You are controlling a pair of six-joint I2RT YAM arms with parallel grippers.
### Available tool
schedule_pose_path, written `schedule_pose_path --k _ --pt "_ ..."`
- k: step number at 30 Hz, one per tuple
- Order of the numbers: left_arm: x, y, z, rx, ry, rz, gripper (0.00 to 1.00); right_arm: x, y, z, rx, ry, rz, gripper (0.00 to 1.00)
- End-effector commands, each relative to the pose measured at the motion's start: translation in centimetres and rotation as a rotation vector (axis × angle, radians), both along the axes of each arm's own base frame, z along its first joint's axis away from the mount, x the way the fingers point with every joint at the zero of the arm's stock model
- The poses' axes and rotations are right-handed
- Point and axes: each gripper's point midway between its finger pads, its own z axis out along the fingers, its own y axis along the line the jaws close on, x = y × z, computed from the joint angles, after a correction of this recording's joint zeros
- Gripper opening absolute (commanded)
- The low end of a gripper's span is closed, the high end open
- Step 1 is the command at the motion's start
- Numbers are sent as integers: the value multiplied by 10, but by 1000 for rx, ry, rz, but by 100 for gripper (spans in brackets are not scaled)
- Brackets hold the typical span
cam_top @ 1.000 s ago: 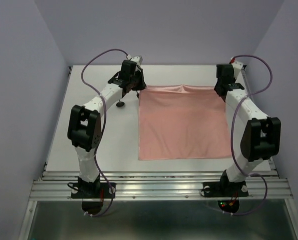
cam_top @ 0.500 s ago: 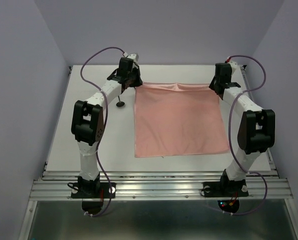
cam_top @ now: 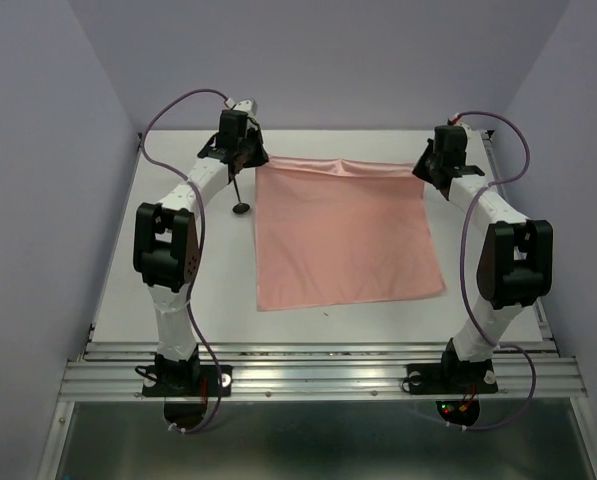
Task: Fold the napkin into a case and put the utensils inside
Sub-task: Flatten out the napkin at the center of the board, then fold the rectangle-folded napkin.
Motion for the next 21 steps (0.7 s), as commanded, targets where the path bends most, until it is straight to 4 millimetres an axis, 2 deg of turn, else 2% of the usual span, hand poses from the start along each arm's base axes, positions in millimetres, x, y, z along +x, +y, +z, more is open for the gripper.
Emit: schedule_pose_path --k 1,7,11,14,15,16,17,18,19,20,21 --pt "12 7 57 -19 -137 5 0 19 13 32 74 -105 47 1" --pt "13 20 61 -39 -135 14 0 17 26 28 105 -73 118 1" --pt "-1 19 64 -51 -124 -4 0 5 29 26 120 -38 125 1" --pt "-23 17 67 -69 -109 -18 0 -10 28 22 131 3 110 1" --pt "-34 16 79 -77 -125 -24 0 -17 27 18 136 32 97 1" --pt "-41 17 80 -82 -122 -26 0 -21 26 17 137 44 92 1" --pt "-52 16 67 -86 -84 -27 0 -28 25 16 134 54 86 1" --pt "-60 15 66 -95 -74 -34 0 -32 24 13 133 68 82 1" --pt "-70 15 77 -106 -91 -40 0 -39 23 10 134 89 77 1" --pt "-82 15 62 -102 -52 -41 0 -47 22 3 129 112 72 1" --pt "-90 14 59 -104 -42 -50 0 -53 21 8 126 104 67 1"
